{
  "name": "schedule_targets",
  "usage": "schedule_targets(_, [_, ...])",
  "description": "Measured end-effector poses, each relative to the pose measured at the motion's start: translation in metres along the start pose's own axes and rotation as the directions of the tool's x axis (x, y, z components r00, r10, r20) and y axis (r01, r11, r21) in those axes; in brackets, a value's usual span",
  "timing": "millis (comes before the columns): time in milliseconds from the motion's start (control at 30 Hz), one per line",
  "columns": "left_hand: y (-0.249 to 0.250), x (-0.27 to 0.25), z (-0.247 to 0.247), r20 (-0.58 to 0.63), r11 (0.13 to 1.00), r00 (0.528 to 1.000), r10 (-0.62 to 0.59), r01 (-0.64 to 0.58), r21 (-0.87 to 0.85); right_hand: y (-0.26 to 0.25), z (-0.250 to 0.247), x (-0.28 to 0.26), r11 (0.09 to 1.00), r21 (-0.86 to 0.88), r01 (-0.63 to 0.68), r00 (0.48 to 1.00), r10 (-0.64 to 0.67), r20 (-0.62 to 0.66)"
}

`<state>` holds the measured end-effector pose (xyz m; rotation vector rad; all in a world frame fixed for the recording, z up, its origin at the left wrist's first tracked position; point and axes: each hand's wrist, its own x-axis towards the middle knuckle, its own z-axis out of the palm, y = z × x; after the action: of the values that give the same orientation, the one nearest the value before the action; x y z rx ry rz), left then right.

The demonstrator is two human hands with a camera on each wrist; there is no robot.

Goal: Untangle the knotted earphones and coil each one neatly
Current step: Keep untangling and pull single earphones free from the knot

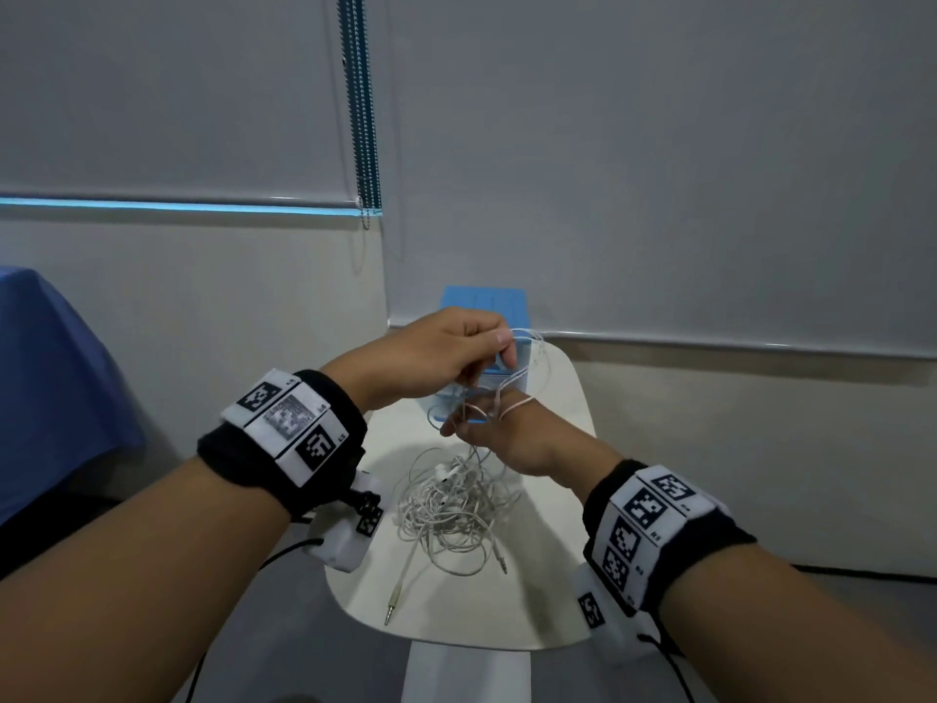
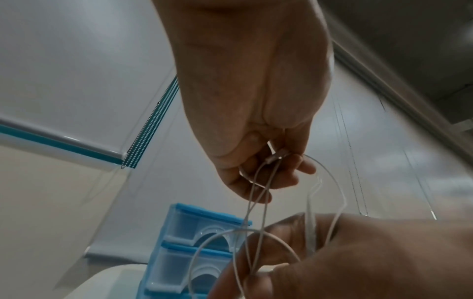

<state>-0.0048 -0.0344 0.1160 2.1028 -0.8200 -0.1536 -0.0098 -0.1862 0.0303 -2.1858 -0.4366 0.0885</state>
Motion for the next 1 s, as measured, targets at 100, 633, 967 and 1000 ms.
schedule_targets(100, [-0.005, -0.004, 0.004, 0.027, 1.000, 1.000, -0.001, 0.001, -0.026, 0.020, 0.010, 0.005, 0.997, -0.069, 0.017, 0.995, -0.024, -0.099])
schedule_targets(633, [0.016, -0.008, -0.004, -0.046, 0.966, 0.981, 0.190, -0.195, -0.172, 0.009, -0.021, 0.006, 0.975, -0.120, 0.188, 0.726, -0.220, -0.652])
schedule_targets(967, [0.046, -0.005, -0.010, -0.327, 0.886, 0.910, 0.256, -0.356, -0.298, -0.031, -0.048, -0.019, 0.931, 0.313, 0.188, 0.979, -0.150, -0.141])
schedule_targets(1000, [0.050, -0.005, -0.011, -0.356, 0.867, 0.902, 0.245, -0.368, -0.337, -0.036, -0.049, -0.023, 0.913, 0.369, 0.173, 0.985, -0.152, -0.084])
